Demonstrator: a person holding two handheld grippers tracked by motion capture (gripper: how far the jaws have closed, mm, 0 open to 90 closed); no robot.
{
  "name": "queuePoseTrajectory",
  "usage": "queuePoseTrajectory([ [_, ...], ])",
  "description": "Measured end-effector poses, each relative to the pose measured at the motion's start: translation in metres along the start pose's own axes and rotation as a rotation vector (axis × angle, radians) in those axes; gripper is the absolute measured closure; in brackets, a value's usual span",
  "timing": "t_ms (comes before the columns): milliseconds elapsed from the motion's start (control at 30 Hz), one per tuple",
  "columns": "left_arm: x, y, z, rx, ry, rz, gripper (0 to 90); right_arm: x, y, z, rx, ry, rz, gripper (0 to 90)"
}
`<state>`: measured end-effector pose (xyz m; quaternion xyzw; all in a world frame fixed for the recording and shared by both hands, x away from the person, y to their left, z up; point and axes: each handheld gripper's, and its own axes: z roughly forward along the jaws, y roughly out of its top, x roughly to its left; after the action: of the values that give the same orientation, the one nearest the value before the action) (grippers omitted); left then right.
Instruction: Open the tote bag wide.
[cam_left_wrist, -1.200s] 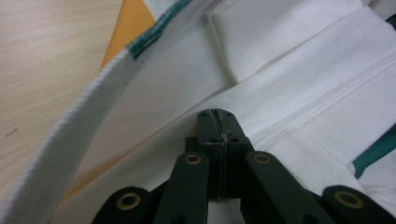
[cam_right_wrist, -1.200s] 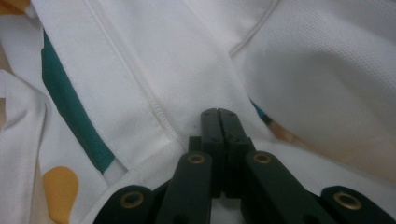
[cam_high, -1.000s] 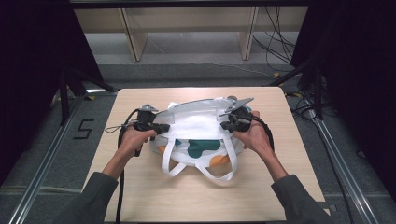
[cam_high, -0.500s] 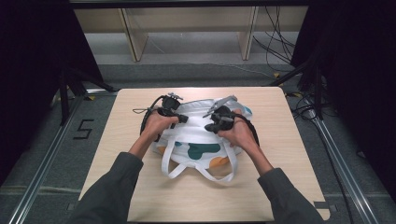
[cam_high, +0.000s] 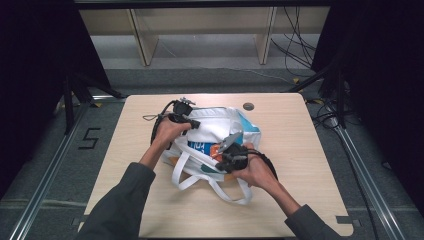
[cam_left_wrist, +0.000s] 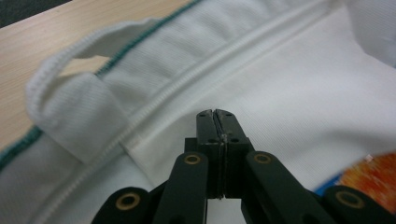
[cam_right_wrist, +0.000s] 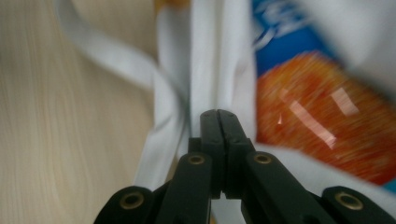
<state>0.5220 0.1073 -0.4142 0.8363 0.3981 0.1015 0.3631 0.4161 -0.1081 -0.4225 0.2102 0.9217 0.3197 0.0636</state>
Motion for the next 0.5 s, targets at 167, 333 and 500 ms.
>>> queuePoseTrajectory([
  [167, -0.012, -0.030, -0.011, 0.014, -0.067, 0.045, 86.8, -0.022, 0.022, -0.012, -0.080, -0.117, 0.015, 90.0],
  [333, -0.018, -0.062, -0.024, 0.087, -0.133, 0.134, 87.2, -0.046, 0.031, 0.009, -0.031, -0.146, 0.053, 90.0],
  [500, -0.030, -0.092, -0.032, 0.109, -0.160, 0.183, 89.3, -0.070, 0.047, 0.034, 0.041, -0.287, 0.011, 90.0],
])
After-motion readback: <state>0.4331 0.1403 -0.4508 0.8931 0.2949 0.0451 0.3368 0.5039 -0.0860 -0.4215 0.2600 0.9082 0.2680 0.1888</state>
